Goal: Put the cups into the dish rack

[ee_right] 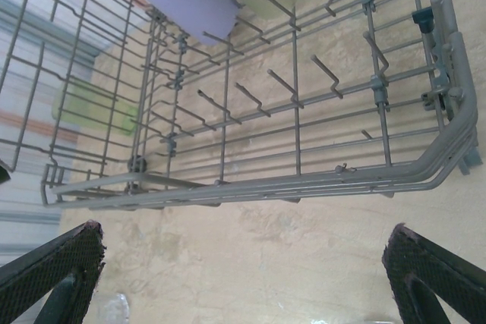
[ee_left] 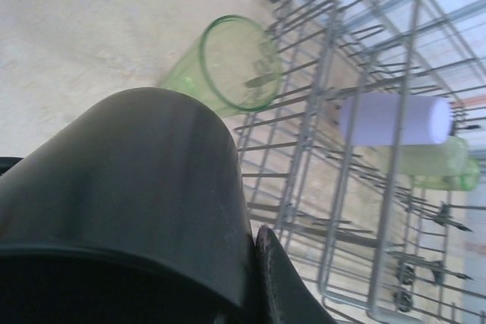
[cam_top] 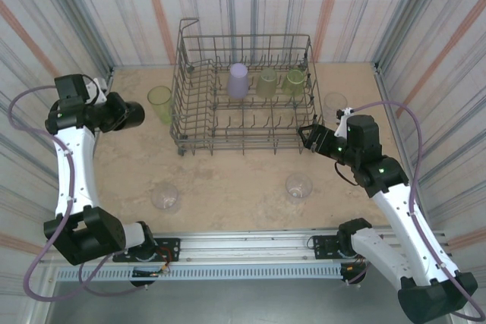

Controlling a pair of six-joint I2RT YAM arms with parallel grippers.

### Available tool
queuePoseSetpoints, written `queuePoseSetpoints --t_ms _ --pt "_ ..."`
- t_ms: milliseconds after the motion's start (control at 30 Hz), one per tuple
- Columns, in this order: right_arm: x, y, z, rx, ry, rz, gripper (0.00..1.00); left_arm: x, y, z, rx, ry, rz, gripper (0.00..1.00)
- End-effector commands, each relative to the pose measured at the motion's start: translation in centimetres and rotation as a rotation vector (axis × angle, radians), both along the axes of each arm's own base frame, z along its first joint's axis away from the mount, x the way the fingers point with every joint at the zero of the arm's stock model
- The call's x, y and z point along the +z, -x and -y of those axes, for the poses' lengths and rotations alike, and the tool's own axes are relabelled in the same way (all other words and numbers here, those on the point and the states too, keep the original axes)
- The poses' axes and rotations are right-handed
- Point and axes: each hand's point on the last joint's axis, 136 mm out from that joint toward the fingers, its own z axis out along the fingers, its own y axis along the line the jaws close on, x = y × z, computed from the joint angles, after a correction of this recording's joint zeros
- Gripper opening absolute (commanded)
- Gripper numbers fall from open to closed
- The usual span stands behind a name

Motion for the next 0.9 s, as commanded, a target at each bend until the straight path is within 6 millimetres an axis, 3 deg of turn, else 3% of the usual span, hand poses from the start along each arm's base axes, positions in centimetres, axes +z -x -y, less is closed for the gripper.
queuePoseSetpoints --t_ms 0,367,600,867 --pt "0.6 -0.3 -0.1 -0.012 -0.015 0.013 0.99 7.4 -0.6 1.6 -0.080 0.018 0.264 0.00" --pt "0.4 -0.4 -0.7 0.013 -0.031 -0.001 0.99 14.4 0.4 4.0 -0.191 0.056 0.531 0.00" --pt "0.6 -0.8 -1.3 0.028 -0.059 -0.005 0.99 16.1 0.9 6.2 -0.305 0.078 0.603 0.00" --pt "1.5 -1.6 -3.6 0.101 -0.149 -0.010 0.99 17.4 1.4 11.3 -0.501 0.038 0.689 0.00"
